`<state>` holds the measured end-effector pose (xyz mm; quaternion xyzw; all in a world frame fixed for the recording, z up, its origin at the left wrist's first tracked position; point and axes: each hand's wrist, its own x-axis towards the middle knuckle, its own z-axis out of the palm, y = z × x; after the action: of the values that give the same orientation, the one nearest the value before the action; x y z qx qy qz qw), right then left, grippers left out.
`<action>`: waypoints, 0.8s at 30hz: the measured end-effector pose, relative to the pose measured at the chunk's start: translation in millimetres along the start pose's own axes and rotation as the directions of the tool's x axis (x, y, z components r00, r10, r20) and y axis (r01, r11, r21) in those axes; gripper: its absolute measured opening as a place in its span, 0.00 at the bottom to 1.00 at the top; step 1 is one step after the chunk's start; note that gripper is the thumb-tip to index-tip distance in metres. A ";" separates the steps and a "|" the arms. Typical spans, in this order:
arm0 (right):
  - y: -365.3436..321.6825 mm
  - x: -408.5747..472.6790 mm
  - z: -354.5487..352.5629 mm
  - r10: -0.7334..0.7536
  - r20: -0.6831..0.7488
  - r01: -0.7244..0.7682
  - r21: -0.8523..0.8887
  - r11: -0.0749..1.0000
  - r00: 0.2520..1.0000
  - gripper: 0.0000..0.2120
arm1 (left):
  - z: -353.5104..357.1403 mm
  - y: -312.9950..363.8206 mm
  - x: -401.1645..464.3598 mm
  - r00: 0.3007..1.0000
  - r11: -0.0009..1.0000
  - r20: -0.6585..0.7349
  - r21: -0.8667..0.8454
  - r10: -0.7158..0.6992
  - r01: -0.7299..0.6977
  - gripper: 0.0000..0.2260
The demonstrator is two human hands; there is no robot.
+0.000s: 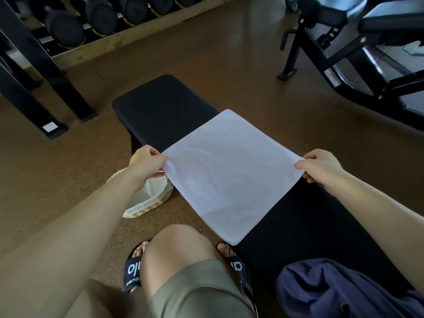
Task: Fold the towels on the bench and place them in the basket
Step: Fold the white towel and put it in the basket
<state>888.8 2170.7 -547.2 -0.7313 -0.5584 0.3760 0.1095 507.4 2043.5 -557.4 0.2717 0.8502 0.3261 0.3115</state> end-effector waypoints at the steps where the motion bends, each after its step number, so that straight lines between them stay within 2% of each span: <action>1: -0.5 -0.6 0.1 -0.002 -0.001 0.002 -0.007 1.000 1.000 0.16 | 0.4 -1.6 -0.4 0.999 0.997 0.005 -0.064 -0.034 0.034 0.07; 3: -1.5 -1.6 0.1 -0.006 0.001 0.006 -0.022 1.000 1.000 0.16 | 1.3 -3.4 -1.0 0.998 0.986 0.002 -0.152 -0.070 0.069 0.08; 5: -2.2 -1.3 0.1 -0.003 0.000 0.003 -0.023 1.000 1.000 0.17 | 0.9 -4.8 -0.9 0.998 0.985 -0.054 -0.170 -0.044 0.034 0.09; 7: -1.9 -2.2 0.6 -0.003 -0.011 0.002 -0.036 0.999 1.000 0.18 | 0.5 -6.5 -0.6 0.993 0.994 -0.113 -0.104 0.012 -0.024 0.10; 9: -0.6 -2.3 1.6 -0.016 -0.016 0.015 -0.075 0.997 1.000 0.22 | 1.3 -8.7 -1.0 0.993 0.999 -0.111 -0.022 0.027 -0.030 0.10; 11: -1.2 -6.0 2.9 -0.056 -0.033 0.050 -0.161 0.986 0.998 0.28 | 3.0 -10.0 -2.1 0.999 1.000 -0.048 -0.012 -0.021 0.021 0.11; 13: -1.9 -18.7 6.0 -0.221 -0.122 0.159 -0.386 0.909 0.968 0.30 | 4.8 -9.5 -2.2 0.999 0.998 -0.004 -0.041 -0.047 0.047 0.10; 14: -2.0 -28.4 10.2 -0.374 -0.152 0.253 -0.506 0.824 0.915 0.29 | 5.0 -8.9 -2.1 0.999 0.999 -0.004 -0.038 -0.036 0.036 0.09; 15: -3.6 -42.3 16.5 -0.540 -0.144 0.376 -0.571 0.730 0.829 0.25 | 4.9 -8.7 -2.0 1.000 0.999 -0.012 -0.031 -0.022 0.022 0.07; 17: -7.0 -76.7 31.7 -0.722 0.037 0.642 -0.491 0.589 0.691 0.15 | 4.3 -9.7 -1.8 1.000 0.999 -0.029 -0.041 -0.002 0.001 0.06; 18: -7.2 -95.0 40.2 -0.759 0.182 0.753 -0.395 0.526 0.626 0.12 | 3.9 -10.9 -1.7 0.999 0.998 -0.033 -0.058 0.002 -0.004 0.05; 20: -3.3 -127.0 60.0 -0.746 0.461 0.876 -0.286 0.388 0.481 0.10 | 3.7 -12.8 -2.6 0.999 0.996 -0.042 -0.091 0.001 -0.005 0.05; 22: 6.5 -141.4 77.5 -0.751 0.562 0.935 -0.274 0.226 0.346 0.11 | 3.9 -13.3 -4.3 0.998 0.994 -0.055 -0.104 0.005 -0.011 0.06; 24: 16.7 -143.4 86.0 -0.778 0.555 0.941 -0.311 0.134 0.294 0.13 | 4.3 -12.8 -5.3 0.998 0.993 -0.063 -0.120 0.014 -0.022 0.07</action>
<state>829.8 2013.6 -555.1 -0.2037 -0.9694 0.1369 -0.0019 510.7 2033.4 -567.4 0.2498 0.8358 0.3878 0.2979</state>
